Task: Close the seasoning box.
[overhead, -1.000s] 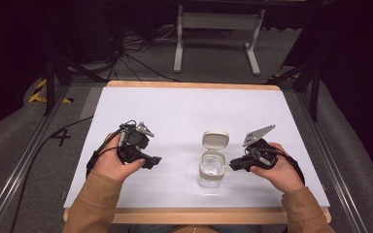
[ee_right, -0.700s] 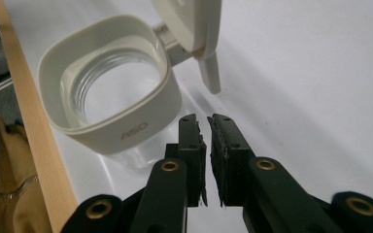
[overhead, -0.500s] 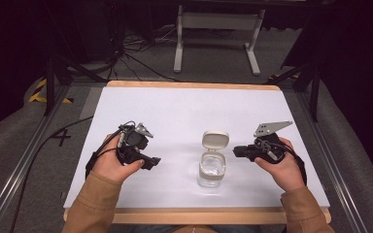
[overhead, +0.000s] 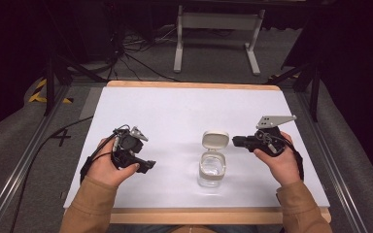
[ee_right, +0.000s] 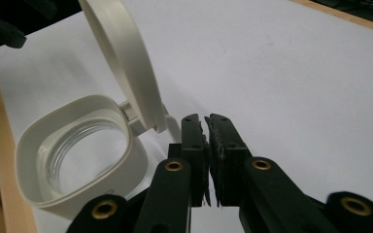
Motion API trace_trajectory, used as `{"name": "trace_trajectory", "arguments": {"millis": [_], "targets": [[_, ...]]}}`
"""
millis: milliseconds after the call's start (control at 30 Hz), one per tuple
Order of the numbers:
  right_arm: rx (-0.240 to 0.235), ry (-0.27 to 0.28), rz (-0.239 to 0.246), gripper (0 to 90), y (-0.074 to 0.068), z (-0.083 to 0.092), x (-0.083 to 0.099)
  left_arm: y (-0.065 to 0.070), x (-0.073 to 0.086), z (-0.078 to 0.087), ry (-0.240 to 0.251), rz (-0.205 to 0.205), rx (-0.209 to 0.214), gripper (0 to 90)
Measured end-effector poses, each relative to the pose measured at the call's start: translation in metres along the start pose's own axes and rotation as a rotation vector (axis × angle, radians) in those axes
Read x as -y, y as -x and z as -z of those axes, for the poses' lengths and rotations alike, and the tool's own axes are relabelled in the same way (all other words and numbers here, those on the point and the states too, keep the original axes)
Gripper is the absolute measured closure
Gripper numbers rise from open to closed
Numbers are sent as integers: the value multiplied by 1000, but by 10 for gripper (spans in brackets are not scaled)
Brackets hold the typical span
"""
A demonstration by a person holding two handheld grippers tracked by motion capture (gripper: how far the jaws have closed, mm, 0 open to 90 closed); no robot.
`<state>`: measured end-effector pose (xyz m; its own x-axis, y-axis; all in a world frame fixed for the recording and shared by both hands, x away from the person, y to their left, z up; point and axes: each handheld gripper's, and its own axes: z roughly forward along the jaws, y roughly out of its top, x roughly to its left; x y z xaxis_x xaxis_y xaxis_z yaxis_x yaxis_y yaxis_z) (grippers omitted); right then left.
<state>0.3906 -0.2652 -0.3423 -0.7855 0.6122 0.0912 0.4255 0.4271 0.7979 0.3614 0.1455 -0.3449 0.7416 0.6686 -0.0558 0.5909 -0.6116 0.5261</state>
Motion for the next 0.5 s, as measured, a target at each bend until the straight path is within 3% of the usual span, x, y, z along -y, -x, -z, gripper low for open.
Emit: {"name": "trace_trajectory", "arguments": {"millis": [200,500], "targets": [[-1,18,-3,873,4,-5,-5,-1,8,4,2,25,-9,303],[-21,16,25,874,-1,-11,-11,-2,13,7,-4,24,-20,297]]}}
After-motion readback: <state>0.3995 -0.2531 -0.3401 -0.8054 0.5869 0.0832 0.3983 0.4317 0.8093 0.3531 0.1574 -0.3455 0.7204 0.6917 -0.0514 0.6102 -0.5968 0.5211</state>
